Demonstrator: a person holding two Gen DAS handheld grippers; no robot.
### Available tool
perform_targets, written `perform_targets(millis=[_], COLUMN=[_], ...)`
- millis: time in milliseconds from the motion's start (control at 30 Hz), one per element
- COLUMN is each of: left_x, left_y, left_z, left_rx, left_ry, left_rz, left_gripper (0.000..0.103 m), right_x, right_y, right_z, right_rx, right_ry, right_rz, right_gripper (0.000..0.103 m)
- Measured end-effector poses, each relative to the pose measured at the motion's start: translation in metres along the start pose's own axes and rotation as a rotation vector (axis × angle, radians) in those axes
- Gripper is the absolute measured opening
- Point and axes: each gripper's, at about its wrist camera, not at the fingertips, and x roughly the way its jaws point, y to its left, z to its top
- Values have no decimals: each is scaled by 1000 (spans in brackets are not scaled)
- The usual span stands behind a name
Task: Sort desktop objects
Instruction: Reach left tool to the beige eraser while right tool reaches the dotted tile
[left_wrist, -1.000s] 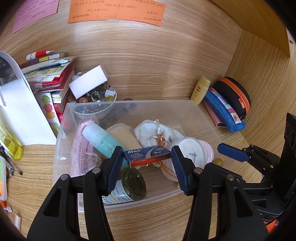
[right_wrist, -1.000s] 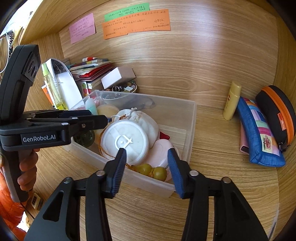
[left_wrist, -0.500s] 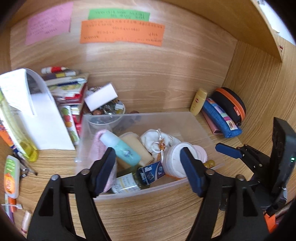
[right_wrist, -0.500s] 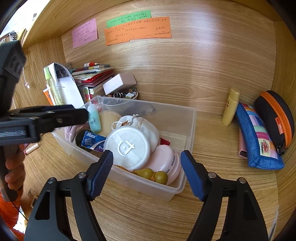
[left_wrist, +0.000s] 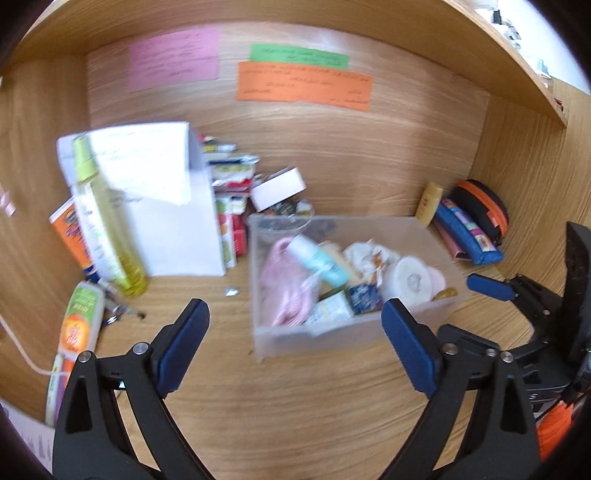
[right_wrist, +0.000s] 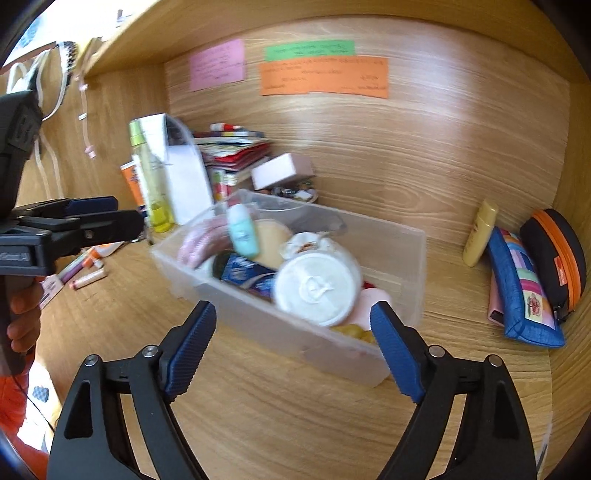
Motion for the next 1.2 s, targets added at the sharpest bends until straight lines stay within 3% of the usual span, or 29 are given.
perform_targets(millis=[400, 633, 833, 1033, 1167, 1200], left_x=[-9, -18, -28, -34, -35, -35], left_y=[50, 70, 79, 83, 84, 84], left_z=[-63, -99, -121, -135, -142, -143], left_rx=[-55, -104, -123, -126, -120, -121], left_ry=[118, 178, 192, 193, 195, 195], left_rz=[86, 91, 99, 109, 107, 104], left_gripper=[95, 95, 95, 95, 95, 95], right_x=[18, 29, 36, 38, 42, 44], right_y=[71, 110, 138, 157, 166, 167], right_z=[-29, -53, -69, -72, -73, -74], right_rx=[-97, -118, -147, -208, -243, -248], right_ry=[115, 195, 247, 244, 274, 283], right_rz=[140, 238, 267, 239, 255, 254], right_gripper=[84, 84, 84, 82, 55, 53])
